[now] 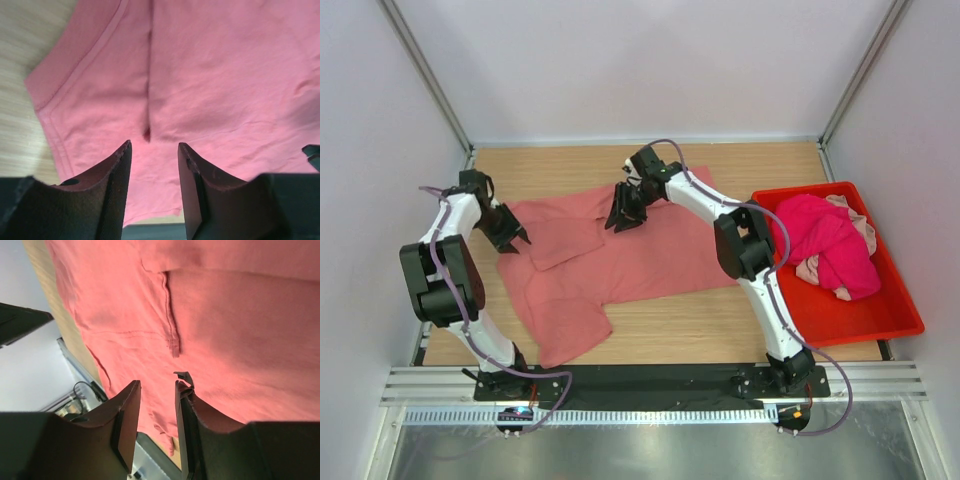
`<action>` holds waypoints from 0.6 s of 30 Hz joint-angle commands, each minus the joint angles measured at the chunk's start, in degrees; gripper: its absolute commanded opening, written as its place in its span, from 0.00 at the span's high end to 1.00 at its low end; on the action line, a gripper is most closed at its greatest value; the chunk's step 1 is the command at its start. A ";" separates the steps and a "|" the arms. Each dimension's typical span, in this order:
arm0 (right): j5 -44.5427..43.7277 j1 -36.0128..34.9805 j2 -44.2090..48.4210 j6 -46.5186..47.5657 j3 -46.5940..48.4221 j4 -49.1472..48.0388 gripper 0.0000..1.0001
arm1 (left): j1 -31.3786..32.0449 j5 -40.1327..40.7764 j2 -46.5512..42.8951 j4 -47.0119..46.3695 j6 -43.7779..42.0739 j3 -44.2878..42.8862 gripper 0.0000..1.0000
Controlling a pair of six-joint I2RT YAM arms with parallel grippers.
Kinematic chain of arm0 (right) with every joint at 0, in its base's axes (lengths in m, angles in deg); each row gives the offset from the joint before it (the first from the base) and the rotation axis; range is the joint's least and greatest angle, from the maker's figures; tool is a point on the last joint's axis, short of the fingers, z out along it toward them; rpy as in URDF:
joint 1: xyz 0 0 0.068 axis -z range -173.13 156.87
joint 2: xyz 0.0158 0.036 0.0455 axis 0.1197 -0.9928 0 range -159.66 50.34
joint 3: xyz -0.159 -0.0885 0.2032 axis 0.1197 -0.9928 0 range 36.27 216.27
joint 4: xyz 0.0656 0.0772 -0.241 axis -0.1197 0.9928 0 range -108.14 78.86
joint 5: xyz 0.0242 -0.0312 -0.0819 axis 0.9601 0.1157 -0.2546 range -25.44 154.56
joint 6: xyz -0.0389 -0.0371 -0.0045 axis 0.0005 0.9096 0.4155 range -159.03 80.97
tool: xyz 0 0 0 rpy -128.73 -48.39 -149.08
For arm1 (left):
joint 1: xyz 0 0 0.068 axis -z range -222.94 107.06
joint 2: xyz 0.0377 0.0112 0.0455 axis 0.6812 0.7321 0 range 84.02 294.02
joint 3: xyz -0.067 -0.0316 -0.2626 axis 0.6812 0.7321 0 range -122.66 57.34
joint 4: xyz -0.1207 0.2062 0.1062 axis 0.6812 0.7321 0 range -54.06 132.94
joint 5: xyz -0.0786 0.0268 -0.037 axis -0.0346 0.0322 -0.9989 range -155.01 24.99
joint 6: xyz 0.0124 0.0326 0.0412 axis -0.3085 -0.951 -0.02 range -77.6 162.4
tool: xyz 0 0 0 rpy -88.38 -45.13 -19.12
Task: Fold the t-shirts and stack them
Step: Fold the tshirt
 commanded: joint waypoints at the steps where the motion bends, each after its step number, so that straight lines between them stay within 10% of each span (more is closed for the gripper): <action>1: -5.33 1.37 1.25 4.64 4.26 5.48 0.59 | -0.83 -2.04 -0.81 -7.61 1.11 -4.28 0.58; 8: -9.64 3.92 4.15 6.75 4.00 8.29 0.58 | -1.00 -2.42 11.30 -16.60 5.68 -12.71 0.62; 18: -16.75 9.54 8.99 10.61 -0.57 10.76 0.57 | -1.53 9.72 30.39 -3.27 4.81 -30.02 0.65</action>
